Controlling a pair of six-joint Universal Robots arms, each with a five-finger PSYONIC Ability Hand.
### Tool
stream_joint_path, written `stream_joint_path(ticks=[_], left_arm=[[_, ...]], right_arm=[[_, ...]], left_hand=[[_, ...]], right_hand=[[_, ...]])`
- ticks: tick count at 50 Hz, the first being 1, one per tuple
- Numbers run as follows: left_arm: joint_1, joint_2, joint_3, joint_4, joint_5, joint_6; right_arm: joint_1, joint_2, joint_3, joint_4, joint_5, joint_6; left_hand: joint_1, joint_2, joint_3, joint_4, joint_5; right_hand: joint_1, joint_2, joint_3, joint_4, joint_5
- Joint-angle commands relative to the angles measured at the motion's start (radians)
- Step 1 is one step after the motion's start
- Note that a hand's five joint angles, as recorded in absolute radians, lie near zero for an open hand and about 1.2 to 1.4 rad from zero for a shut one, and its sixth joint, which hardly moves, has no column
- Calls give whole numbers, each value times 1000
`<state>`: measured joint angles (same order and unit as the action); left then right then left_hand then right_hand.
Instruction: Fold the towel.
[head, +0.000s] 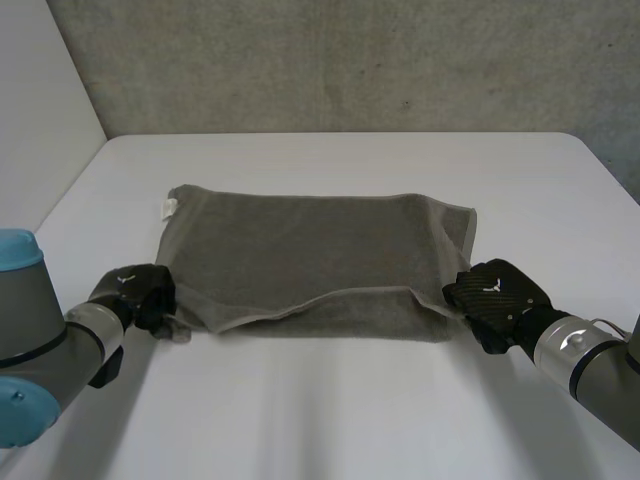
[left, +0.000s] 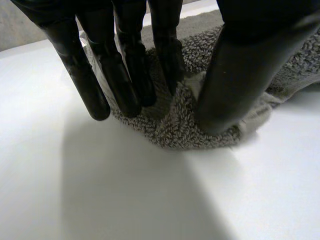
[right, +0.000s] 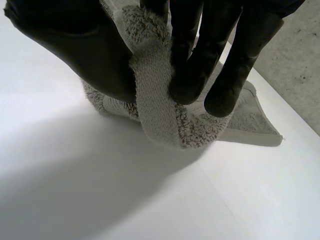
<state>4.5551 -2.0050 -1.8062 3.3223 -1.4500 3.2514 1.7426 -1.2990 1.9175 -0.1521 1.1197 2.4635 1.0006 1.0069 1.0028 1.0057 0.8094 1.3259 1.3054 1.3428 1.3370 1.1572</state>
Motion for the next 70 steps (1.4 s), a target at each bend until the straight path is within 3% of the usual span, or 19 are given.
stream_joint_path(ticks=[1, 7, 13, 15, 17, 21, 25, 27, 34, 39, 45, 48, 57, 64, 70], left_arm=[[1, -8, 18, -3, -3, 1], [7, 52, 50, -20, 0, 1], [16, 192, 87, -75, 6, 2], [18, 280, 135, -133, 11, 5], [16, 321, 163, -161, 14, 7], [19, 434, 238, -239, 19, 10], [22, 489, 283, -287, 36, 11], [36, 523, 320, -325, 75, 11], [117, 529, 376, -340, 155, 7], [145, 486, 438, -336, 187, 4], [108, 274, 574, -330, 189, 11], [81, 128, 681, -319, 188, 13], [16, -170, 1075, -233, 160, 8], [-14, -189, 1300, -98, 91, -42], [-25, -112, 1354, 0, 79, -139]], right_arm=[[-2, -3, -5, 2, 2, 3], [-8, -22, -25, 8, 9, 20], [-11, -198, -107, 49, 42, 98], [-14, -276, -188, 106, 51, 199], [-14, -276, -189, 106, 51, 199], [-108, -380, -346, 265, 32, 340], [-175, -421, -426, 378, 5, 347], [-221, -439, -498, 459, -55, 344], [-291, -441, -624, 506, -141, 347], [-304, -385, -684, 491, -153, 344], [-232, -140, -805, 456, -120, 334], [-114, 51, -947, 451, -23, 279], [-5, 320, -1273, 428, 169, 203], [23, 403, -1602, 295, 242, 311], [23, 391, -1718, 256, 259, 443]], left_hand=[[336, 329, 334, 331, 352], [396, 389, 393, 391, 412], [396, 389, 393, 391, 412], [396, 389, 393, 391, 412], [396, 389, 393, 391, 412], [396, 389, 393, 391, 412], [396, 389, 393, 391, 412], [396, 389, 393, 391, 412], [396, 389, 393, 391, 412], [396, 389, 393, 391, 412], [396, 389, 393, 391, 412], [396, 389, 393, 391, 412], [396, 389, 393, 391, 412], [396, 389, 393, 391, 412], [396, 389, 393, 391, 412]], right_hand=[[70, 91, 54, 59, 65], [70, 91, 54, 59, 65], [70, 91, 54, 59, 65], [70, 91, 54, 59, 65], [70, 91, 54, 59, 65], [70, 91, 54, 59, 65], [70, 91, 54, 59, 65], [70, 91, 54, 59, 65], [70, 91, 54, 59, 65], [70, 91, 54, 59, 65], [70, 91, 54, 59, 65], [70, 91, 54, 59, 65], [70, 91, 54, 59, 65], [70, 91, 54, 59, 65], [70, 91, 54, 59, 65]])
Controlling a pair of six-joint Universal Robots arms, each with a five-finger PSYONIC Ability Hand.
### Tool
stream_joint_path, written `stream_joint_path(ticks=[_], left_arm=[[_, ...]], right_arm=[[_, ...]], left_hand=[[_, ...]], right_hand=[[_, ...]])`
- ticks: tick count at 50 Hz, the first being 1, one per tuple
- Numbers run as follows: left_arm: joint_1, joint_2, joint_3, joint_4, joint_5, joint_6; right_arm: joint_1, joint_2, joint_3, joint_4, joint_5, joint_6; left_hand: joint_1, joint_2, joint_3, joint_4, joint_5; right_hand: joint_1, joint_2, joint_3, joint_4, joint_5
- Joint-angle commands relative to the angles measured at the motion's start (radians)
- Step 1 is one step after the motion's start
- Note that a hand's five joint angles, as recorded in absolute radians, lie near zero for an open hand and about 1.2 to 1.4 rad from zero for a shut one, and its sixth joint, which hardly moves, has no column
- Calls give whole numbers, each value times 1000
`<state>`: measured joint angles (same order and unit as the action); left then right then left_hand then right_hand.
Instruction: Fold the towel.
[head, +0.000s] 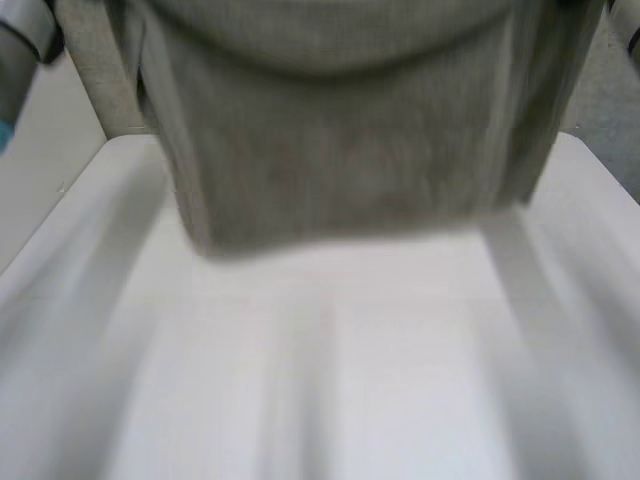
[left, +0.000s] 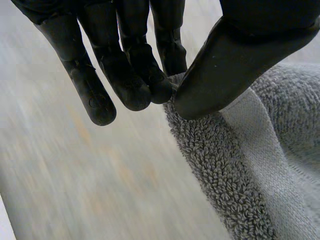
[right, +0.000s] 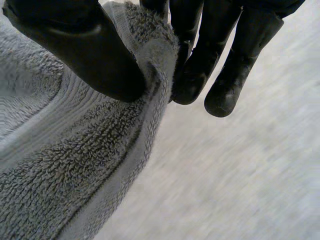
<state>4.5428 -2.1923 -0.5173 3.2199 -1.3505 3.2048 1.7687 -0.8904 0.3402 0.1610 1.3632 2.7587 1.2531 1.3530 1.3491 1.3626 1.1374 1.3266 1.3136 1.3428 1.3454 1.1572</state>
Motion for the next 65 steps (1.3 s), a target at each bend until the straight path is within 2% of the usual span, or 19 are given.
stream_joint_path(ticks=[1, 9, 12, 14, 17, 19, 22, 23, 28, 33, 42, 46, 49, 51, 52, 57, 61, 63, 65], left_arm=[[-13, 75, 65, 103, -21, -92], [-13, 92, -75, 87, -3, -143], [5, 95, -227, 66, 47, -140], [30, 109, -419, 67, 149, -132], [55, 112, -524, 78, 205, -128], [85, 108, -697, 107, 302, -91], [102, 101, -841, 142, 367, -7], [102, 101, -842, 143, 367, -6], [116, 109, -1047, 161, 407, 225], [127, 155, -1102, 138, 406, 340], [190, 353, -1179, 26, 444, 356], [248, 514, -1259, -35, 529, 356], [301, 609, -1302, -64, 611, 351], [327, 643, -1314, -75, 652, 342], [343, 667, -1322, -81, 686, 330], [355, 677, -1314, -75, 717, 262], [351, 641, -1302, -54, 717, 221], [322, 530, -1250, 9, 709, 198], [287, 467, -1204, 32, 705, 187]], right_arm=[[-3, -25, -151, -41, 10, 165], [-9, -15, -43, 181, -56, 90], [-14, -13, 102, 259, -130, -28], [-17, -18, 192, 284, -164, -97], [-35, -27, 378, 285, -214, -212], [-48, -32, 470, 273, -230, -251], [-72, -39, 625, 219, -246, -297], [-80, -42, 696, 181, -248, -313], [-104, -87, 875, 75, -251, -326], [-138, -185, 990, 14, -259, -324], [-241, -438, 1163, 47, -305, -310], [-305, -579, 1232, 113, -386, -310], [-331, -605, 1240, 138, -417, -310], [-389, -647, 1244, 202, -490, -312], [-390, -647, 1244, 203, -490, -312], [-427, -647, 1234, 256, -590, -306], [-419, -605, 1223, 224, -590, -288], [-417, -558, 1201, 187, -584, -266], [-385, -442, 1134, 100, -511, -182]], left_hand=[[143, 43, 47, 34, 84], [143, 43, 47, 34, 84], [143, 43, 47, 34, 84], [143, 43, 47, 34, 84], [143, 43, 47, 34, 84], [143, 43, 47, 34, 84], [143, 43, 47, 34, 84], [143, 43, 47, 34, 84], [143, 43, 47, 34, 84], [143, 43, 47, 34, 84], [143, 43, 47, 34, 84], [143, 43, 47, 34, 84], [143, 43, 47, 34, 84], [143, 43, 47, 34, 84], [143, 43, 47, 34, 84], [143, 43, 47, 34, 84], [143, 43, 47, 34, 84], [143, 43, 47, 34, 84], [143, 43, 47, 34, 84]], right_hand=[[70, 83, 53, 51, 64], [70, 83, 53, 51, 64], [70, 83, 53, 51, 64], [70, 83, 53, 51, 64], [70, 83, 53, 51, 64], [70, 83, 53, 51, 64], [70, 83, 53, 51, 64], [70, 83, 53, 51, 64], [70, 83, 53, 51, 64], [70, 83, 53, 51, 64], [70, 83, 53, 51, 64], [70, 83, 53, 51, 64], [70, 83, 53, 51, 64], [70, 83, 53, 51, 64], [70, 83, 53, 51, 64], [70, 83, 53, 51, 64], [70, 83, 53, 51, 64], [70, 83, 53, 51, 64], [70, 83, 53, 51, 64]])
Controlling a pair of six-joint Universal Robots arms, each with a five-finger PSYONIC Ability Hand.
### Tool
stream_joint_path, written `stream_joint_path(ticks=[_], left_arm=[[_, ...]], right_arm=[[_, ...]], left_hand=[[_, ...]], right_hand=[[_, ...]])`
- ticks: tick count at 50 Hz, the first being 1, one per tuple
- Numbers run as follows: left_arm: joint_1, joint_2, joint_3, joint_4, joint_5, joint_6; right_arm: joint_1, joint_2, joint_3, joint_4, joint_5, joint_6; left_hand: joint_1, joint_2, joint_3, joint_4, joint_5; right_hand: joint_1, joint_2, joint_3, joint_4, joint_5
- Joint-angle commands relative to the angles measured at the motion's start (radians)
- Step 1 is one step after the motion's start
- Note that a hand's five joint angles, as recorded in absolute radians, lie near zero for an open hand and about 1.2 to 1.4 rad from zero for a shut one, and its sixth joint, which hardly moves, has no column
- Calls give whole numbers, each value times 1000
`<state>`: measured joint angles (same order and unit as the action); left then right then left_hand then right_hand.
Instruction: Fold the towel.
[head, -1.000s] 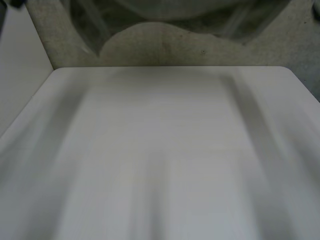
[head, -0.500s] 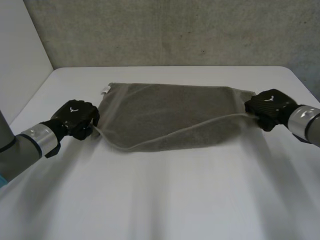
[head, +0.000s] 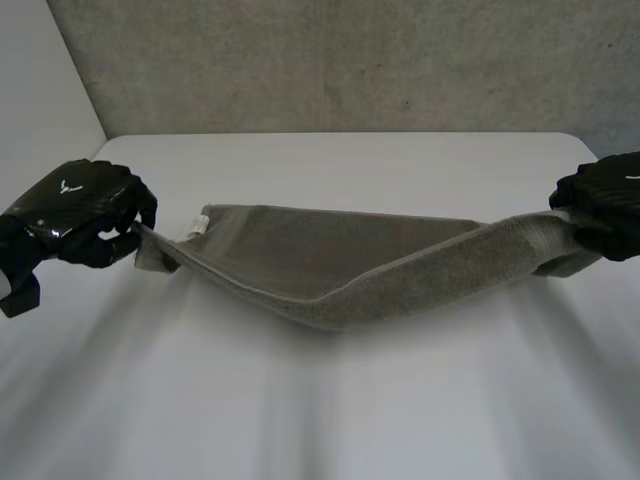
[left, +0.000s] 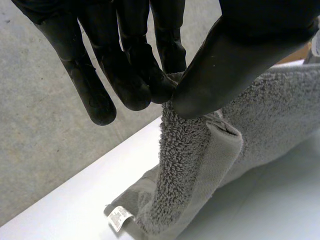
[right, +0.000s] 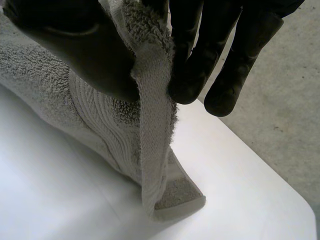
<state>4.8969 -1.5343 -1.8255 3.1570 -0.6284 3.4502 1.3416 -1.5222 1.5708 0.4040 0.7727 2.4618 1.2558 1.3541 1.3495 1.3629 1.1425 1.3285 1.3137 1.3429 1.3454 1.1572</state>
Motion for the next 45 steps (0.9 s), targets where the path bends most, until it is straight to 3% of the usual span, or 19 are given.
stream_joint_path(ticks=[1, 2, 3, 5, 10, 14, 20, 26, 37, 38, 39, 40, 41, 42, 43, 44, 45], left_arm=[[-107, -257, 158, 110, -31, -72], [-108, -257, 158, 110, -31, -72], [-140, -329, 219, 116, -57, -88], [-164, -405, 289, 115, -91, -97], [-203, -618, 529, 106, -195, -114], [-243, -794, 760, 98, -266, -149], [-280, -950, 983, 95, -293, -198], [-306, -1034, 1082, 100, -300, -198], [-330, -1176, 1255, 103, -387, -198], [-330, -1187, 1269, 103, -401, -198], [-332, -1193, 1272, 103, -407, -198], [-332, -1193, 1272, 103, -407, -198], [-335, -1195, 1272, 103, -412, -198], [-336, -1192, 1273, 101, -415, -198], [-336, -1192, 1273, 101, -415, -198], [-341, -1181, 1269, 101, -415, -200], [-346, -1170, 1269, 103, -416, -200]], right_arm=[[42, 191, -97, -143, 80, 115], [72, 233, -132, -181, 141, 158], [73, 234, -132, -182, 142, 158], [131, 319, -204, -234, 270, 203], [165, 431, -281, -278, 391, 230], [182, 479, -305, -327, 424, 287], [226, 540, -307, -471, 481, 393], [267, 586, -307, -591, 591, 390], [326, 698, -399, -680, 617, 387], [326, 698, -399, -680, 617, 387], [337, 721, -425, -676, 623, 384], [337, 722, -425, -676, 623, 384], [344, 744, -449, -669, 631, 379], [349, 764, -474, -654, 645, 359], [349, 764, -474, -654, 645, 359], [353, 774, -492, -633, 661, 336], [361, 775, -512, -605, 684, 307]], left_hand=[[140, 42, 47, 33, 79], [140, 42, 47, 33, 79], [140, 42, 47, 33, 79], [140, 42, 47, 33, 79], [140, 42, 47, 33, 79], [140, 42, 47, 33, 79], [140, 42, 47, 33, 79], [140, 42, 47, 33, 79], [140, 42, 47, 33, 79], [1, -97, -92, -106, -60], [-282, -380, -376, -389, -343], [-285, -383, -379, -392, -346], [-669, -767, -762, -776, -730], [-992, -1090, -1086, -1099, -1053], [-995, -1094, -1089, -1102, -1056], [-1065, -1163, -1159, -1172, -1126], [-1066, -1164, -1160, -1173, -1127]], right_hand=[[68, 83, 53, 51, 64], [68, 83, 53, 51, 64], [68, 83, 53, 51, 64], [68, 83, 53, 51, 64], [68, 83, 53, 51, 64], [68, 83, 53, 51, 64], [68, 83, 53, 51, 64], [68, 83, 53, 51, 64], [68, 83, 53, 51, 64], [68, 83, 53, 51, 64], [68, 83, 53, 51, 64], [68, 83, 53, 51, 64], [-222, -207, -236, -239, -225], [-748, -733, -762, -765, -751], [-753, -738, -768, -770, -756], [-1064, -1049, -1079, -1081, -1067], [-1154, -1139, -1168, -1171, -1157]])
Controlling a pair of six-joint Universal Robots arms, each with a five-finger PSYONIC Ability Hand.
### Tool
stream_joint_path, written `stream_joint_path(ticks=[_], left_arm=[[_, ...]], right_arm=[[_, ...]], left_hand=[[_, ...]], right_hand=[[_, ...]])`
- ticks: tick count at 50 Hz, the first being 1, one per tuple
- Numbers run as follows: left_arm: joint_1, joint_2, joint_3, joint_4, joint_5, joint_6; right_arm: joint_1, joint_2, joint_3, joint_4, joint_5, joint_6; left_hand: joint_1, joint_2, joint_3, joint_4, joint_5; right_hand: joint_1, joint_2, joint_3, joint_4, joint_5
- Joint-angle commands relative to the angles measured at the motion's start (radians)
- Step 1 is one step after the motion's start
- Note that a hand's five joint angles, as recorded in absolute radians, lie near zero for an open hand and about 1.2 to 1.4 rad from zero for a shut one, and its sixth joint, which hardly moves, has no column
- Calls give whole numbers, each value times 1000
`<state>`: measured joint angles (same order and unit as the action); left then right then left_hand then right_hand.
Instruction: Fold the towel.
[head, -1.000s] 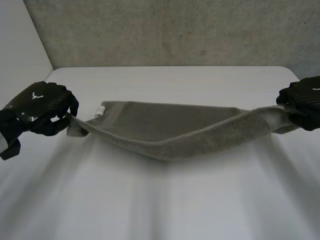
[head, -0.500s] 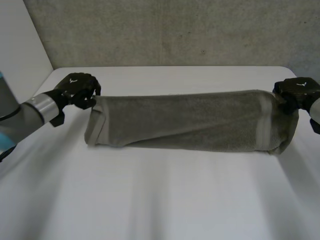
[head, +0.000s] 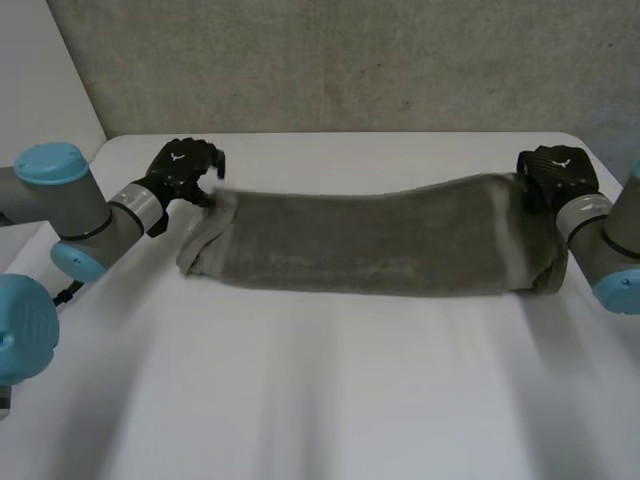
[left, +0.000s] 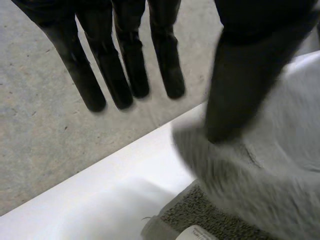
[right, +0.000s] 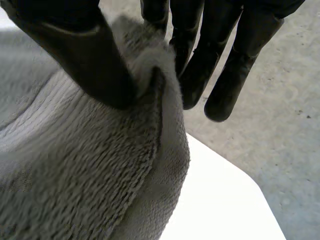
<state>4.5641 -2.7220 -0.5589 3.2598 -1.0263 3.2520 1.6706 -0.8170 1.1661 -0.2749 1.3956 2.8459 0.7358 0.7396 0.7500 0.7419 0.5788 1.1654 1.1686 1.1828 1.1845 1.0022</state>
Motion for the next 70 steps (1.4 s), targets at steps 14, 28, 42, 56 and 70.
stream_joint_path(ticks=[14, 28, 42, 56, 70], left_arm=[[-8, 371, -217, -23, -80, -77], [-17, 601, -754, -2, -113, -45], [-42, 602, -840, 3, -359, -57], [-82, 651, -1015, 251, -413, -114], [-62, 663, -1052, 317, -413, -114]], right_arm=[[54, -220, -42, 131, 91, -89], [43, -455, 340, 249, -7, -186], [12, -349, 494, 47, -18, -240], [-44, -165, 460, -64, -4, -431], [-144, -165, 426, -87, 10, -431]], left_hand=[[-546, -550, -560, -552, -563], [-528, -532, -542, -534, -546], [-543, -547, -557, -549, -560], [-534, -538, -548, -540, -552], [-531, -535, -545, -537, -549]], right_hand=[[-991, -994, -1008, -1010, -1002], [-987, -990, -1004, -1006, -998], [-866, -870, -884, -885, -878], [-400, -403, -418, -419, -412], [231, 228, 213, 212, 219]])
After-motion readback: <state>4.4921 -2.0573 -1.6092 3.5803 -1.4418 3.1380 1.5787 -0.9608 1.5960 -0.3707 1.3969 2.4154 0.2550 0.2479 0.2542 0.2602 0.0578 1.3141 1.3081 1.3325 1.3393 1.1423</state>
